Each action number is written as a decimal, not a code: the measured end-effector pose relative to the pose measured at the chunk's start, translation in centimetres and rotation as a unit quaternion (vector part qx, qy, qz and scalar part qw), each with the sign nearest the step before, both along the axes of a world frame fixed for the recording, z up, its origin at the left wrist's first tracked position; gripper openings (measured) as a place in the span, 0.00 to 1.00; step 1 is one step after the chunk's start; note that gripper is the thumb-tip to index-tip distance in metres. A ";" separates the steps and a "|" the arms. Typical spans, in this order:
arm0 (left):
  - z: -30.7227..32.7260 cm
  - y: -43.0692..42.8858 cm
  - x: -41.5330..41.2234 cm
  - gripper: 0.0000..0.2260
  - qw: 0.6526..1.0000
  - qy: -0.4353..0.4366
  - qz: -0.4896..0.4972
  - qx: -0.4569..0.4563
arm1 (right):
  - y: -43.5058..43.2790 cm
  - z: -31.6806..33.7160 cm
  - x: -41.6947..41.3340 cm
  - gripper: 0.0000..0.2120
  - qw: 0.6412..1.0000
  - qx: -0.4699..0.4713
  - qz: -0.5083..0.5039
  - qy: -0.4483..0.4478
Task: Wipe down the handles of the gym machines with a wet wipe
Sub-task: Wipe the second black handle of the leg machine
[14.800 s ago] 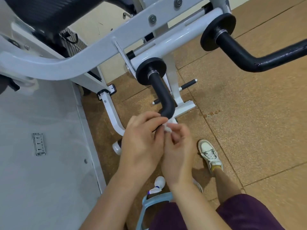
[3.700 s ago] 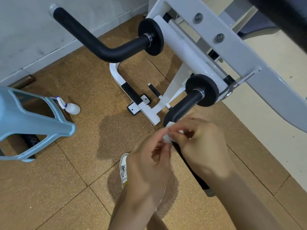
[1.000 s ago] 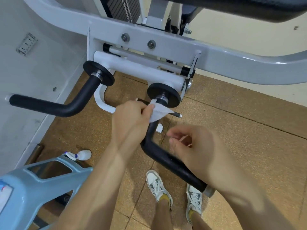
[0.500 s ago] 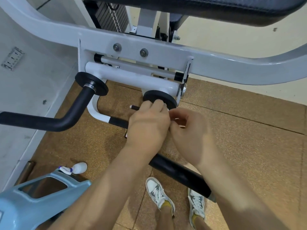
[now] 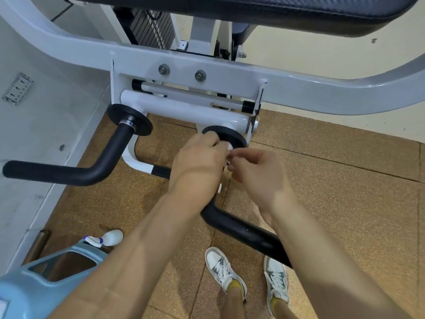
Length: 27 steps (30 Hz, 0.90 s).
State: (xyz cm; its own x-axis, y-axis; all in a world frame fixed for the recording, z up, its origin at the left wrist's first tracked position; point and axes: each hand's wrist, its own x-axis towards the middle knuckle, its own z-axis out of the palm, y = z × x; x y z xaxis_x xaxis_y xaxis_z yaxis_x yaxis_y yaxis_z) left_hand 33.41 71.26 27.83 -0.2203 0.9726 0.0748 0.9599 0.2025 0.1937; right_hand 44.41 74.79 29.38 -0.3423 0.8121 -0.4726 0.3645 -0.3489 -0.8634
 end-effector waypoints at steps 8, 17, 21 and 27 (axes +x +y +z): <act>1.1 -1.2 -1.1 0.14 0.910 -0.388 0.147 0.009 | 0.0 -1.0 -1.4 0.05 0.993 0.043 -0.103 -0.024; 0.9 -2.0 -1.8 0.10 0.932 -0.348 0.097 0.029 | 0.5 -2.5 -2.1 0.02 0.957 -0.154 -0.235 0.073; 0.3 -2.0 -1.5 0.09 0.958 -0.281 0.055 0.019 | 0.6 -2.5 -2.0 0.04 0.964 -0.151 -0.214 0.036; 0.6 -1.6 -1.6 0.08 0.971 -0.236 -0.026 -0.002 | 0.9 -2.1 -1.0 0.12 0.984 -0.151 -0.075 0.061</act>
State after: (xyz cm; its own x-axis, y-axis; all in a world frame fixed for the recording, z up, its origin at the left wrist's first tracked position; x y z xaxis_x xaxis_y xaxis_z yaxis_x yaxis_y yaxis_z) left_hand 31.85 69.66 28.42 -0.1793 0.9834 -0.0267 0.7736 0.1577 0.6138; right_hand 43.37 75.72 27.31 -0.2996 0.6860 -0.6631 0.1893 -0.6384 -0.7461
